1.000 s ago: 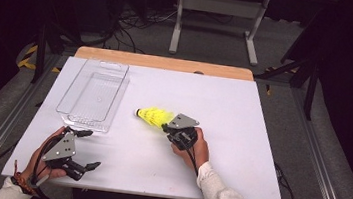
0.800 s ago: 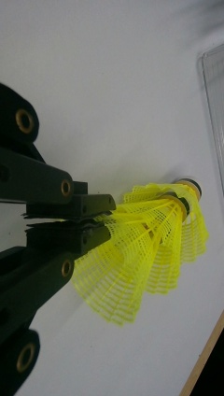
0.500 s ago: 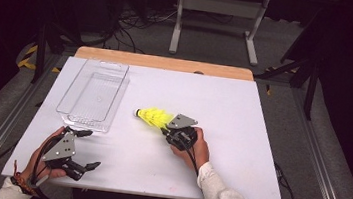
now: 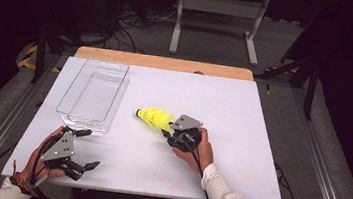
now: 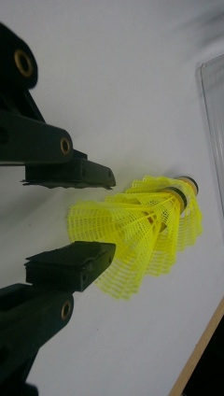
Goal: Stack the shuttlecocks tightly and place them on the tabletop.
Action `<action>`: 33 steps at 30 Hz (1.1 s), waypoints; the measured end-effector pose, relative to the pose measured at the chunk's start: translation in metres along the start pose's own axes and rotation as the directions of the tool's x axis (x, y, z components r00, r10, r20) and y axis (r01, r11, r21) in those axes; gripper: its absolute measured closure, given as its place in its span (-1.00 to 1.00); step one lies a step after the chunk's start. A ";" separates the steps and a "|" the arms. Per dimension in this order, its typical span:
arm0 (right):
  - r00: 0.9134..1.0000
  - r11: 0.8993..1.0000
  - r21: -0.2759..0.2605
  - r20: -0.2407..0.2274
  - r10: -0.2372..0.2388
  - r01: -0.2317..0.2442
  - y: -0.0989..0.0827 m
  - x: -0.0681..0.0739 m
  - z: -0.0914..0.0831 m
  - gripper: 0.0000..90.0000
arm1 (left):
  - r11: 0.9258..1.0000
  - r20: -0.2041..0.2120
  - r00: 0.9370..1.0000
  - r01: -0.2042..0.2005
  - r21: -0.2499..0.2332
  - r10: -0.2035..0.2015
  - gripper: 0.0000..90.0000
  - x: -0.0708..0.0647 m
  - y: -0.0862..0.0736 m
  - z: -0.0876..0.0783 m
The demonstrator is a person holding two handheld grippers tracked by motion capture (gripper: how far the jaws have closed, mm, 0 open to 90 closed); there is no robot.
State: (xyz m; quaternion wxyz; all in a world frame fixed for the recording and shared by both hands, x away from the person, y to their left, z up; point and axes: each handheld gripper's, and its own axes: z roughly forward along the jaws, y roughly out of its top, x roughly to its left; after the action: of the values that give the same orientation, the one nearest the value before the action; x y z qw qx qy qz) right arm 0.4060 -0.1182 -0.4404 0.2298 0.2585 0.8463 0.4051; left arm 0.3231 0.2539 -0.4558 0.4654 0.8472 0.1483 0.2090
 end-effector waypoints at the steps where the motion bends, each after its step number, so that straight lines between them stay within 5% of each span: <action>1: 1.000 1.000 -0.004 0.002 -0.007 0.007 0.001 0.000 -0.003 0.36 | 1.000 -0.001 1.000 -0.001 0.000 0.001 -0.93 0.000 0.000 0.000; 14: 0.999 0.997 -0.074 0.026 -0.034 0.035 0.001 -0.004 -0.039 0.10 | 1.000 -0.001 1.000 -0.003 -0.002 0.003 -0.93 0.000 0.000 0.000; 33: 0.996 0.995 -0.084 0.078 -0.043 0.050 -0.019 0.002 -0.064 -0.46 | 1.000 -0.001 1.000 -0.006 0.005 0.006 -0.93 -0.001 0.001 0.000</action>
State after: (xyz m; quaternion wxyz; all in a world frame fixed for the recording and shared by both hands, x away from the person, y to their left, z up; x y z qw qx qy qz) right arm 0.3619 -0.1634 -0.4199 0.2820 0.2439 0.8246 0.4255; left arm 0.3227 0.2532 -0.4555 0.4628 0.8485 0.1467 0.2104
